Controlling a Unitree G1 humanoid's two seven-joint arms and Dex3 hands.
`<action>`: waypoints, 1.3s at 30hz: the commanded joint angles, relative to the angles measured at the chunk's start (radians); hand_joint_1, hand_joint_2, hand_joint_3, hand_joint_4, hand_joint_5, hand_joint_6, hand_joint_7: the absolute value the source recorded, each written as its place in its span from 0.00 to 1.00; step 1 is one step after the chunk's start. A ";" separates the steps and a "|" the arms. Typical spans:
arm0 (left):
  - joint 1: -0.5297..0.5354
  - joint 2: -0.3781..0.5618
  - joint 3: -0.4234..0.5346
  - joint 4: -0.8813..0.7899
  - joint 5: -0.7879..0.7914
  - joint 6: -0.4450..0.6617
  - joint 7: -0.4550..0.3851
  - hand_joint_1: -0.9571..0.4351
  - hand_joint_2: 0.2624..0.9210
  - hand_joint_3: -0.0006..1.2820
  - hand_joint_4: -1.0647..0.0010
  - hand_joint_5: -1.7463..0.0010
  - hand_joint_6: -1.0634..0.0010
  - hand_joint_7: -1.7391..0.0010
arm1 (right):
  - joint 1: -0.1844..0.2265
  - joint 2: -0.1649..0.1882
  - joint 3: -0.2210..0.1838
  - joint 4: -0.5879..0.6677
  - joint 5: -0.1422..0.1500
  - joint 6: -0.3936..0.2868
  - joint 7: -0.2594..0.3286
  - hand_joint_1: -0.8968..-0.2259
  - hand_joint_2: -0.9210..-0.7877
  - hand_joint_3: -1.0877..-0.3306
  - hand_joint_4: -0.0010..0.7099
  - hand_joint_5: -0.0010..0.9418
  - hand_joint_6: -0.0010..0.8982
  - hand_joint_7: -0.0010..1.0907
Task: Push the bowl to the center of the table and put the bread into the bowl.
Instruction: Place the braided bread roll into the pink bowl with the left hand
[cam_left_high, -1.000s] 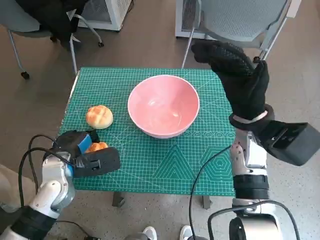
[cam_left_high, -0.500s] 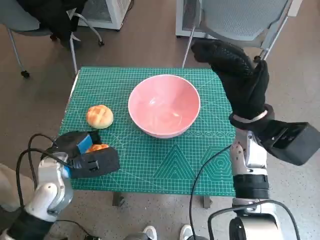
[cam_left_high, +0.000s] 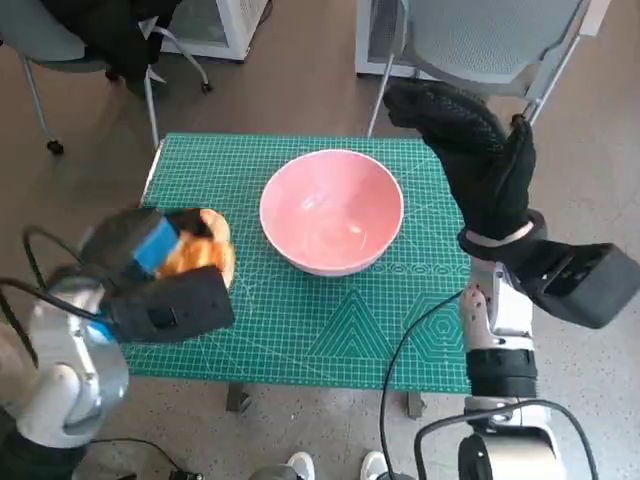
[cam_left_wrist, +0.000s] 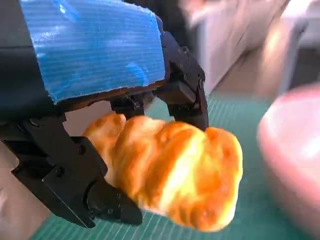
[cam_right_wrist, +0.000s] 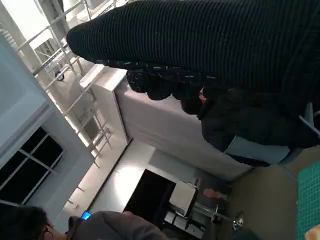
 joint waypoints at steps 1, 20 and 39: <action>-0.081 -0.028 0.013 -0.053 0.006 -0.005 -0.004 0.69 0.87 0.12 0.26 0.35 0.34 0.41 | 0.001 0.004 -0.002 0.016 0.010 0.002 0.011 0.26 0.00 0.36 0.06 0.00 0.00 0.22; -0.313 -0.134 -0.054 0.067 -0.012 -0.077 -0.013 0.69 0.86 0.12 0.23 0.39 0.33 0.40 | 0.011 -0.010 -0.009 -0.003 0.015 0.005 0.027 0.26 0.00 0.36 0.06 0.00 0.00 0.22; -0.623 -0.340 -0.184 0.702 -0.039 -0.251 0.183 0.69 0.95 0.06 0.26 0.37 0.38 0.37 | 0.027 -0.023 -0.017 -0.031 0.024 0.022 0.029 0.27 0.00 0.38 0.09 0.01 0.00 0.22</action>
